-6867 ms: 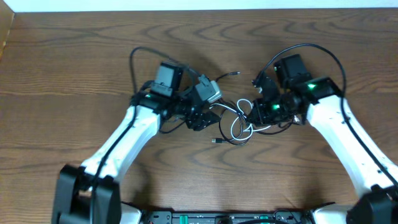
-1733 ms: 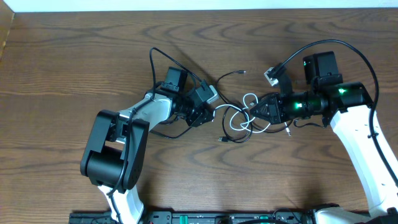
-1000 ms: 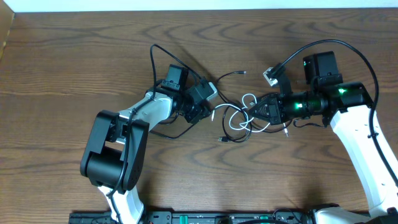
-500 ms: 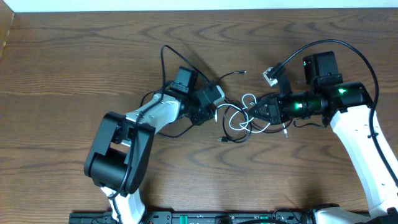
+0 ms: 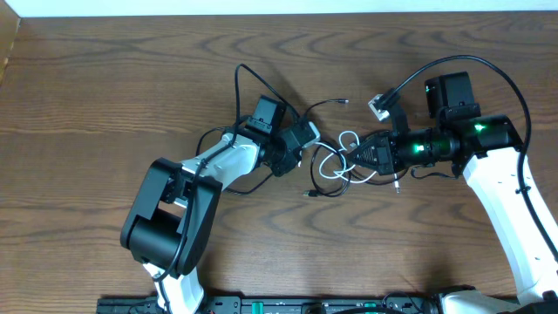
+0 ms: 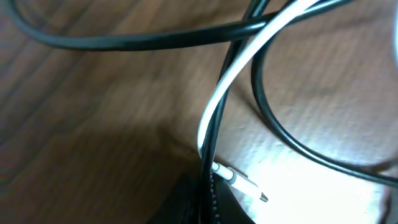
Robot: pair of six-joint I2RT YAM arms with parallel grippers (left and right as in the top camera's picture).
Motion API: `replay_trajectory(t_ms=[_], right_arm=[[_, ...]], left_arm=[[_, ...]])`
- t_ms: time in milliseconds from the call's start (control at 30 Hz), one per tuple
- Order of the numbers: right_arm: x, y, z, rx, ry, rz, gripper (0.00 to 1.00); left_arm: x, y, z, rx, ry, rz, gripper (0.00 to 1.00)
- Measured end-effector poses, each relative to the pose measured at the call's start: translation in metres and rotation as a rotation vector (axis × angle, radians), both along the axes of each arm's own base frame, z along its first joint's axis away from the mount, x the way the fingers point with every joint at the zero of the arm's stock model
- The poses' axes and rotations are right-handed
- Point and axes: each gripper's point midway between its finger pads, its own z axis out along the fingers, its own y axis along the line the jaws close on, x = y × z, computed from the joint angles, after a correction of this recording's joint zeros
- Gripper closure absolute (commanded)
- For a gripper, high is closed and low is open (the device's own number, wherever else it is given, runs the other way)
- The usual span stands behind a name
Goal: Untangle cables
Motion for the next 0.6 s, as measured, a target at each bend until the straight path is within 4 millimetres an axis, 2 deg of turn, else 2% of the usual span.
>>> replay_trajectory(t_ms=[167,267,400,600], right_arm=[[0.006,-0.009,-0.006,-0.045,0.003,-0.041,0.99],[0.013,-0.022,-0.01,-0.075,0.002,-0.088,0.99],[0.025,-0.045,-0.012,-0.092,0.002,-0.169,0.99],[0.045,-0.099,-0.014,-0.107,0.011,-0.349,0.99]], left_arm=[[0.012,0.016,-0.001,0.055,-0.02,0.1,0.92],[0.023,0.034,0.0,0.077,-0.026,0.184,0.92],[0.041,0.073,0.0,0.089,-0.02,0.335,0.92],[0.058,0.13,0.0,0.086,-0.001,0.536,0.92]])
